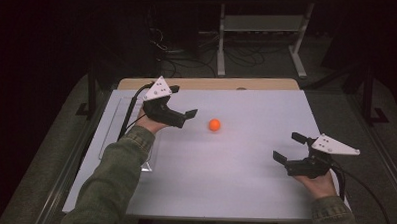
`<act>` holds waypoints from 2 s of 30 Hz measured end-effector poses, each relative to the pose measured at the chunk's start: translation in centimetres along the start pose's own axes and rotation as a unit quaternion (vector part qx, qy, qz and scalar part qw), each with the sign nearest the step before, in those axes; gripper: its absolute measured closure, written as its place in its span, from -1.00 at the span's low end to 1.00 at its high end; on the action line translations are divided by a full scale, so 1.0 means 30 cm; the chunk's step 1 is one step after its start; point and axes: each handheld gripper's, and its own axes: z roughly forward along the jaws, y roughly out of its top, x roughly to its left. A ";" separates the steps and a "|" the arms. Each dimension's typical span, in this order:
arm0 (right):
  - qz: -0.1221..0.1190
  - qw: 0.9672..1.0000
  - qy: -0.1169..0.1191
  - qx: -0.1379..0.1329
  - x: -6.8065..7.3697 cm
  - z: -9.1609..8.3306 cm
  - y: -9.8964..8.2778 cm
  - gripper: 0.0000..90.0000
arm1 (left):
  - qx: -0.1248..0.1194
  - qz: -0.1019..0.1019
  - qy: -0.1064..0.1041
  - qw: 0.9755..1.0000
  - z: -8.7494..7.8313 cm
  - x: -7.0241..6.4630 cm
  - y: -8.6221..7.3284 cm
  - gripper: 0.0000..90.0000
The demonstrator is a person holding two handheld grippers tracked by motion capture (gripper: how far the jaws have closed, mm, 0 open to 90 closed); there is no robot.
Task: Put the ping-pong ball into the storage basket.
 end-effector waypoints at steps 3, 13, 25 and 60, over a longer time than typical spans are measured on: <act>-0.001 1.000 -0.001 -0.001 0.000 0.000 0.000 -1.00 | 0.008 -0.003 -0.001 1.000 0.016 0.004 0.004 -1.00; 0.000 1.000 -0.003 -0.002 -0.002 -0.005 0.001 -1.00 | 0.024 -0.001 -0.010 1.000 0.068 0.007 0.021 -1.00; 0.003 1.000 0.000 -0.001 0.000 -0.006 0.001 -1.00 | 0.047 0.007 -0.019 0.999 0.124 0.009 0.029 -1.00; 0.000 1.000 0.003 0.004 0.003 -0.004 -0.001 -1.00 | 0.110 0.025 -0.053 0.992 0.277 0.036 0.006 -1.00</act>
